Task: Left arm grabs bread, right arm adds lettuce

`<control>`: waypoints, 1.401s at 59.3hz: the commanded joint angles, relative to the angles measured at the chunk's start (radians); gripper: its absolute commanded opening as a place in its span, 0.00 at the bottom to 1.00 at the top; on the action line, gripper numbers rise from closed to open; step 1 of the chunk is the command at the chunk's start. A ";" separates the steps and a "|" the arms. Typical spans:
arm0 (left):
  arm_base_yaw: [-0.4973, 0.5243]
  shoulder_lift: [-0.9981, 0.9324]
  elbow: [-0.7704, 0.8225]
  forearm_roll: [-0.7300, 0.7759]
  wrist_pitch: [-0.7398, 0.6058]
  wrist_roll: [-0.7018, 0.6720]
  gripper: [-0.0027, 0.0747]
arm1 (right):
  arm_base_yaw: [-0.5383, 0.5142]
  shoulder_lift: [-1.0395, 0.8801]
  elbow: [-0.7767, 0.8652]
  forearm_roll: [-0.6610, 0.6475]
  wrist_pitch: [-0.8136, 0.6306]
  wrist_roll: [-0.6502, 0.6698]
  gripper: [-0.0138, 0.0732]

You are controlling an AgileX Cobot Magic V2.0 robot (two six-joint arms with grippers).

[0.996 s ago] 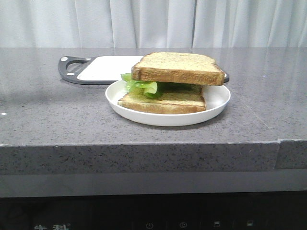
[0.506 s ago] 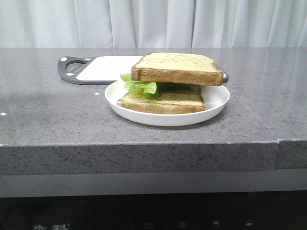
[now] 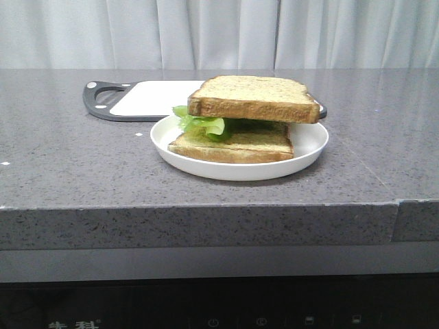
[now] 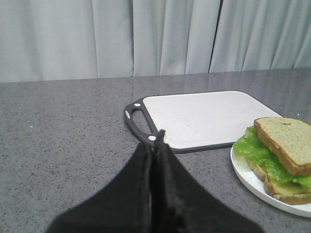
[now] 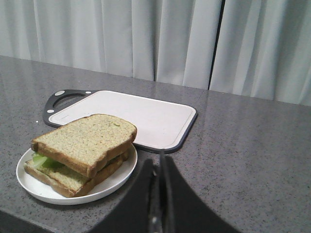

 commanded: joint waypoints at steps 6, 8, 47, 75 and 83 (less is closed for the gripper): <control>-0.002 -0.089 0.025 -0.018 -0.086 0.000 0.01 | -0.006 0.005 -0.022 -0.004 -0.082 -0.008 0.09; -0.002 -0.091 0.025 -0.018 -0.086 0.000 0.01 | -0.006 0.005 -0.022 -0.004 -0.082 -0.008 0.09; -0.007 -0.099 0.028 0.053 -0.098 -0.020 0.01 | -0.006 0.005 -0.022 -0.004 -0.082 -0.008 0.09; 0.034 -0.225 0.181 0.638 -0.161 -0.600 0.01 | -0.006 0.005 -0.022 -0.004 -0.082 -0.008 0.09; 0.099 -0.306 0.270 0.636 -0.163 -0.600 0.01 | -0.006 0.005 -0.022 -0.004 -0.082 -0.008 0.09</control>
